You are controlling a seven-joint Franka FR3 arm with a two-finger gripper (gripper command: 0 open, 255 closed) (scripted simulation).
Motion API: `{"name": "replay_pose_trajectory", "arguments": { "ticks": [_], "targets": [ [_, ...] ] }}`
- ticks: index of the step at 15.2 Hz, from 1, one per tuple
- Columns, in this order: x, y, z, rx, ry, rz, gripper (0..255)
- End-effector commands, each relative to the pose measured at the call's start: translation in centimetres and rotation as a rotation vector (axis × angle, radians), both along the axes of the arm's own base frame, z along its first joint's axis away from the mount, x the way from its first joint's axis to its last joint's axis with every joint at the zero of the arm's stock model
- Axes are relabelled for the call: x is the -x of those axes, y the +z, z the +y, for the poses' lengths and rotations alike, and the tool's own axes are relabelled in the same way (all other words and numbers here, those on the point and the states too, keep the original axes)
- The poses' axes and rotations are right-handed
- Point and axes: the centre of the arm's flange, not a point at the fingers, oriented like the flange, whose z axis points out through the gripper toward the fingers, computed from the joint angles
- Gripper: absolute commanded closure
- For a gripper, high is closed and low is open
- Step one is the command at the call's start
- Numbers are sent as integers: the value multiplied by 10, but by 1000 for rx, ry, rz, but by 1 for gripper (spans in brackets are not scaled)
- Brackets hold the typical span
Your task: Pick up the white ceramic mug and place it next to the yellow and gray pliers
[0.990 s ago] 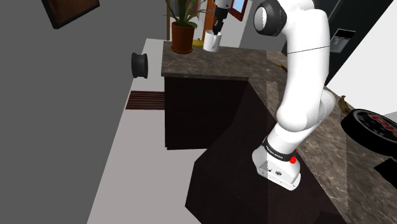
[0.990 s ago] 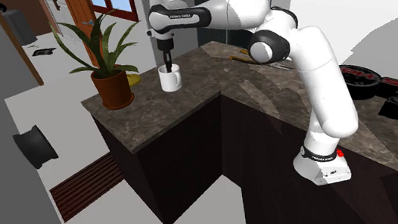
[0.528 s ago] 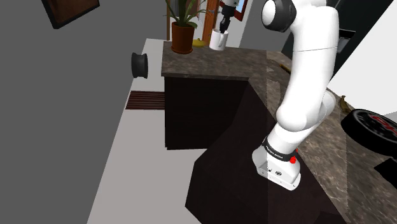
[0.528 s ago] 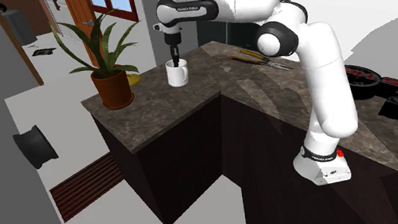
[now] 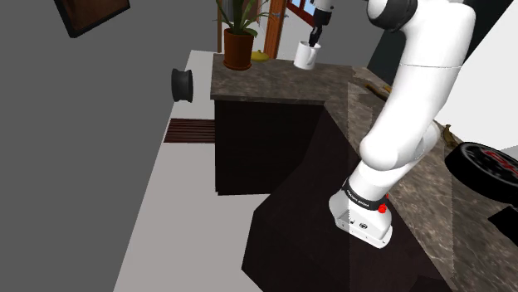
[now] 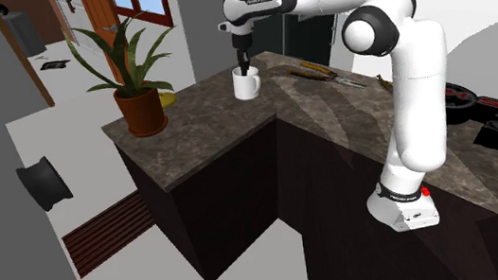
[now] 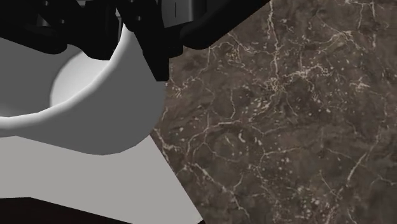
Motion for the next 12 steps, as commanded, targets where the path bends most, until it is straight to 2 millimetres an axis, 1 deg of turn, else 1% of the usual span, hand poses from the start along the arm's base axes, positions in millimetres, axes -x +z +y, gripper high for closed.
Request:
{"name": "replay_pose_trajectory", "arguments": {
  "ticks": [1, 12],
  "targets": [
    [26, -2, -13, 0, 1, 0, 255],
    [157, -2, -76, 0, 1, 0, 255]
  ]
}}
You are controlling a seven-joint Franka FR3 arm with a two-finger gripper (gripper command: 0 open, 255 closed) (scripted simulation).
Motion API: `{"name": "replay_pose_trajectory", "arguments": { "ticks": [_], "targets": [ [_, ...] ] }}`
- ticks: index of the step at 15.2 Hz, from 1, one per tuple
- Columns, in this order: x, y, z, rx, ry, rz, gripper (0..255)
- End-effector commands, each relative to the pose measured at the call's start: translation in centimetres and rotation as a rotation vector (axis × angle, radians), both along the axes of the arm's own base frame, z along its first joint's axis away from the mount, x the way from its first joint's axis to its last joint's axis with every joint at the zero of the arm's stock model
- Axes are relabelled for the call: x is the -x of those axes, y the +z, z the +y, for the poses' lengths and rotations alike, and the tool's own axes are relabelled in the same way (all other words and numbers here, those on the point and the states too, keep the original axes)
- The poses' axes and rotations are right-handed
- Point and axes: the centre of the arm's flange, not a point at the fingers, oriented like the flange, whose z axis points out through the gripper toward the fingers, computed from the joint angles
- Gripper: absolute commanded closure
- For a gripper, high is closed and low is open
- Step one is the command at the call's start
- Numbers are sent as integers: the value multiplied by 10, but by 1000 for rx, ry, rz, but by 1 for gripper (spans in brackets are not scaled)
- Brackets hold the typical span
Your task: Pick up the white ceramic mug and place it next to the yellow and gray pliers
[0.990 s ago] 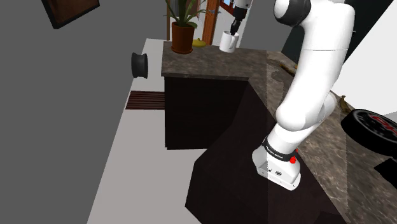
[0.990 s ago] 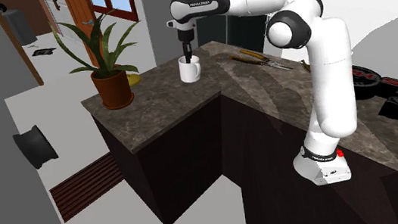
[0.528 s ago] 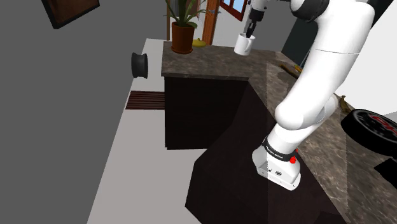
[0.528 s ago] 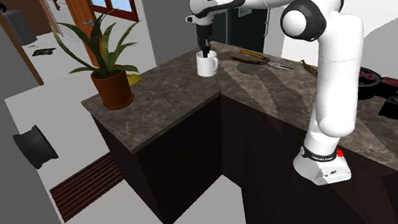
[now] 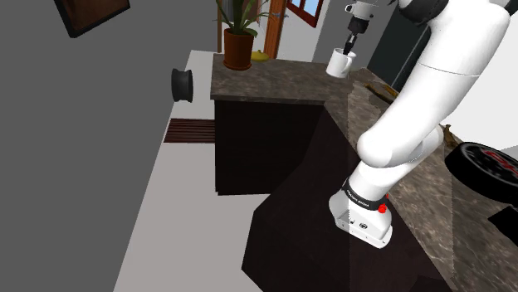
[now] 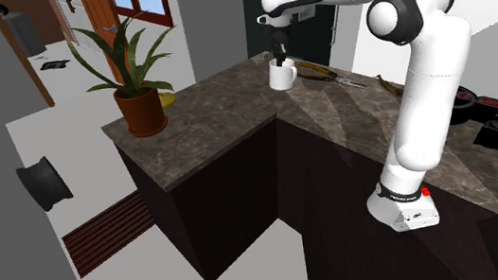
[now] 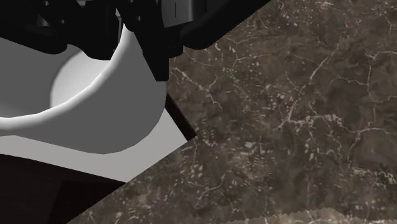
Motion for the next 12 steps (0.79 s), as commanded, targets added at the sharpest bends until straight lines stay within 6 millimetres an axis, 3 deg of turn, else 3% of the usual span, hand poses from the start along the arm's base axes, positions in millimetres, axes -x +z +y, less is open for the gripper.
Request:
{"name": "replay_pose_trajectory", "arguments": {
  "ticks": [1, 12],
  "targets": [
    [24, 1, -14, 0, 1, 0, 255],
    [154, 1, -77, 0, 1, 0, 255]
  ]
}}
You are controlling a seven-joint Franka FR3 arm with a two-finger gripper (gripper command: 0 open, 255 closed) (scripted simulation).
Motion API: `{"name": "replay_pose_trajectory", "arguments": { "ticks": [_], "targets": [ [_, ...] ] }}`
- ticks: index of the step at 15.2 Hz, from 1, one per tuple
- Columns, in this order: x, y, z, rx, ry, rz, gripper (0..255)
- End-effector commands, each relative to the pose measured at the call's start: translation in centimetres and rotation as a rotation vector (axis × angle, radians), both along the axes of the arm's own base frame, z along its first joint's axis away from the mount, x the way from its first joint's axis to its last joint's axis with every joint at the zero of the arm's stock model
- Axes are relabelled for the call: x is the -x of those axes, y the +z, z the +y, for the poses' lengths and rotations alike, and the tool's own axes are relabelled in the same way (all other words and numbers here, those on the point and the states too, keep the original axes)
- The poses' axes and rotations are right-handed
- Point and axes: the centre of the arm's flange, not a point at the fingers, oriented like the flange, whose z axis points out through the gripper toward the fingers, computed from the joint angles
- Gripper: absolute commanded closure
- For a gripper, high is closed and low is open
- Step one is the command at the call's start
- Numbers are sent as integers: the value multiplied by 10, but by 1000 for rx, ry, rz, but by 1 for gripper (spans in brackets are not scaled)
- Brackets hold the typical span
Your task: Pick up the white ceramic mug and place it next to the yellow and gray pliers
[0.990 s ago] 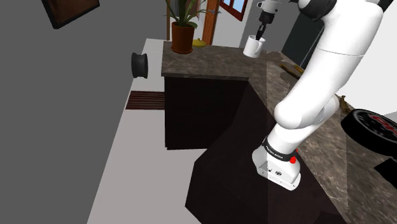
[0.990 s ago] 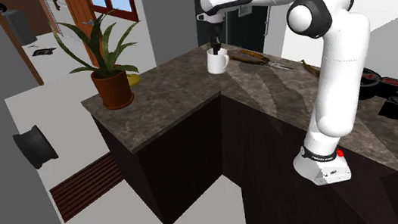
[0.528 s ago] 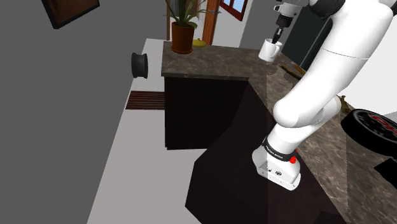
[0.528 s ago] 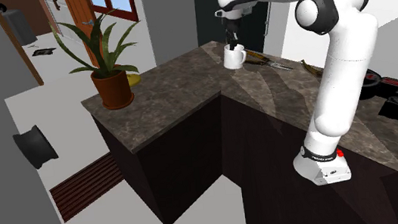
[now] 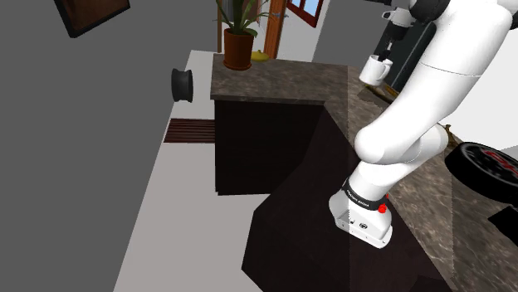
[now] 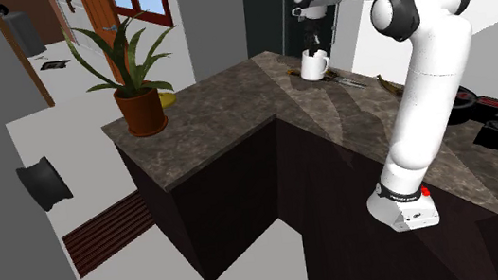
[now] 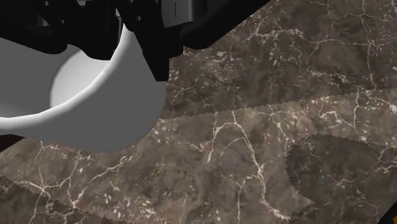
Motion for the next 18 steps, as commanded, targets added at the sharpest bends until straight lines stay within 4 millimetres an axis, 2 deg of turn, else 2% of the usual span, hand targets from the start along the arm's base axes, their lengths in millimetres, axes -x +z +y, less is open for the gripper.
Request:
{"name": "replay_pose_trajectory", "arguments": {
  "ticks": [1, 5, 18],
  "targets": [
    [25, 0, -11, 0, 2, 0, 255],
    [68, 0, -32, 0, 2, 0, 255],
    [68, -68, -32, 0, 2, 0, 255]
  ]
}}
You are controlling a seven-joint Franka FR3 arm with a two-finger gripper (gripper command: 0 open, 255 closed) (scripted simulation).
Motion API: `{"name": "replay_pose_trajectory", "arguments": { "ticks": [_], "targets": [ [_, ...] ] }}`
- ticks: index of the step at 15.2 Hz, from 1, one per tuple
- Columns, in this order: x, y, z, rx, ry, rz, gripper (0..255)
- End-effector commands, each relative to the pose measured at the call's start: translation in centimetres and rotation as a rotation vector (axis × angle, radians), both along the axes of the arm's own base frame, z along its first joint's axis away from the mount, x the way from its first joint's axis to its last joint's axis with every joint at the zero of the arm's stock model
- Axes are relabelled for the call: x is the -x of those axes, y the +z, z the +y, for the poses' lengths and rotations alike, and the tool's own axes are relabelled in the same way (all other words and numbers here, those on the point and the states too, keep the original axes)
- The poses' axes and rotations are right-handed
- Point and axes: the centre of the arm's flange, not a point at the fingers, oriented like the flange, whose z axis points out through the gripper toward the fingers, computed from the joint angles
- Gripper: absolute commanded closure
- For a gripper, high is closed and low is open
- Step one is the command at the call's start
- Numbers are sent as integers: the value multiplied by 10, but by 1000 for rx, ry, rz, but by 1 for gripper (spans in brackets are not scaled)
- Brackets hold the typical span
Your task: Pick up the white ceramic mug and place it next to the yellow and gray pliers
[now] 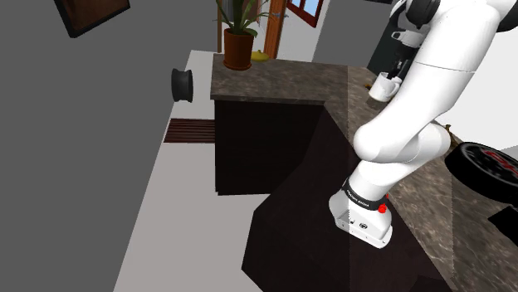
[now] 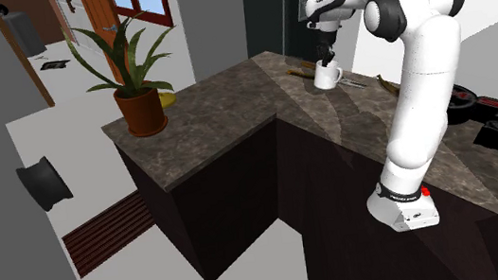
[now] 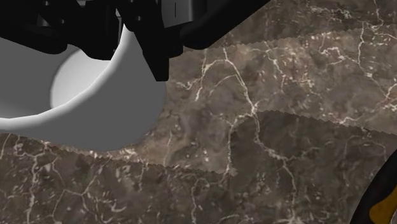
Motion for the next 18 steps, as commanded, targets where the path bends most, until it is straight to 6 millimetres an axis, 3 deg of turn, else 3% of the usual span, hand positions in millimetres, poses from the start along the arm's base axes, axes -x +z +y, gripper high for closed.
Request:
{"name": "replay_pose_trajectory", "arguments": {
  "ticks": [1, 18],
  "targets": [
    [0, -11, 0, 1, 0, 0, 255],
    [0, -99, 0, 1, 0, 0, 255]
  ]
}}
